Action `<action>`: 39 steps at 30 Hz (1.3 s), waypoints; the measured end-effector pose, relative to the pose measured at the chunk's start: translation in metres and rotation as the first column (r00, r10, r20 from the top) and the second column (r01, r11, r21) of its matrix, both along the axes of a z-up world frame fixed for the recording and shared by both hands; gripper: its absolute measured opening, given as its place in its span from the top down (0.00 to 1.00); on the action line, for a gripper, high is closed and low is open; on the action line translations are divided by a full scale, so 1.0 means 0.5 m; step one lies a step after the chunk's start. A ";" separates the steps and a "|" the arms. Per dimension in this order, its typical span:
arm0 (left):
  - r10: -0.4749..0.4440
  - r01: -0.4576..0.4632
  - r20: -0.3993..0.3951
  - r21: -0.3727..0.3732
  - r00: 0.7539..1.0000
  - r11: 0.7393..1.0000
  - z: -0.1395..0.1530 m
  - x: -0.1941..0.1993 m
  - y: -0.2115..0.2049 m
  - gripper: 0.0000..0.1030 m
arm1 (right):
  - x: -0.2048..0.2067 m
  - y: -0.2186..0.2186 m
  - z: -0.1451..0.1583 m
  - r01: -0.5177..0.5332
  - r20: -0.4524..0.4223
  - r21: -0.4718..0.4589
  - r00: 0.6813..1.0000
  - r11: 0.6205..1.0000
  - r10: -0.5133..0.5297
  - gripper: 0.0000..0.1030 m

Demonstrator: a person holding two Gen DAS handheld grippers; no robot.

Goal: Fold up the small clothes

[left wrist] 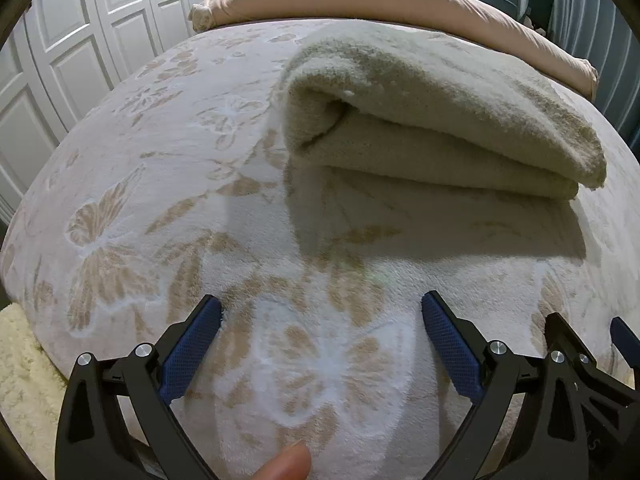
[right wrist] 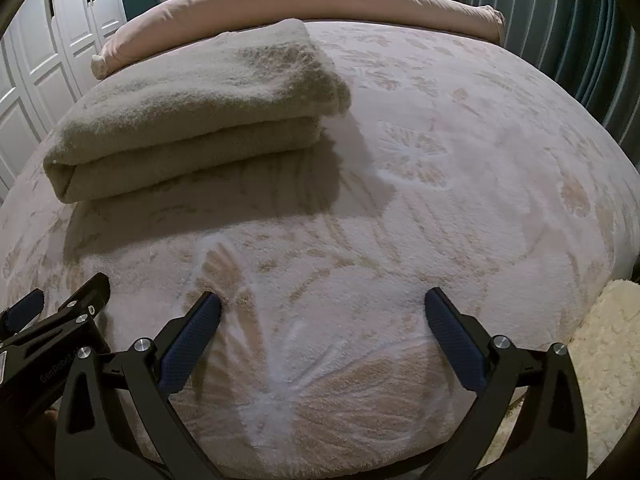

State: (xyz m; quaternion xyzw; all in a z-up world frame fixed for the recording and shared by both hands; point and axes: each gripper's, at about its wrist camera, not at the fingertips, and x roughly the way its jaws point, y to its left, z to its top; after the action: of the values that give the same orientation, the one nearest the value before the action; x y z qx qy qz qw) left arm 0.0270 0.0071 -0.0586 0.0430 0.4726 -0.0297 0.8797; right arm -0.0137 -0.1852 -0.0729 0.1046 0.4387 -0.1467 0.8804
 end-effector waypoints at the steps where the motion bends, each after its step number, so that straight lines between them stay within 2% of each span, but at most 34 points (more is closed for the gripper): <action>1: 0.000 0.000 0.001 0.001 1.000 1.000 0.000 0.000 -0.001 0.05 | 0.000 0.001 0.000 0.000 0.000 0.000 1.000 1.000 0.000 0.04; 39: 0.011 -0.011 -0.009 0.024 1.000 1.000 0.000 0.006 -0.009 0.05 | 0.008 0.000 -0.001 -0.007 -0.001 -0.014 1.000 1.000 0.007 0.04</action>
State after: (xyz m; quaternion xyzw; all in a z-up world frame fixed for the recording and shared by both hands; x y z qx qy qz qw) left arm 0.0298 0.0028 -0.0587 0.0509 0.4771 -0.0192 0.8772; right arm -0.0095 -0.1853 -0.0733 0.0969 0.4386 -0.1465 0.8814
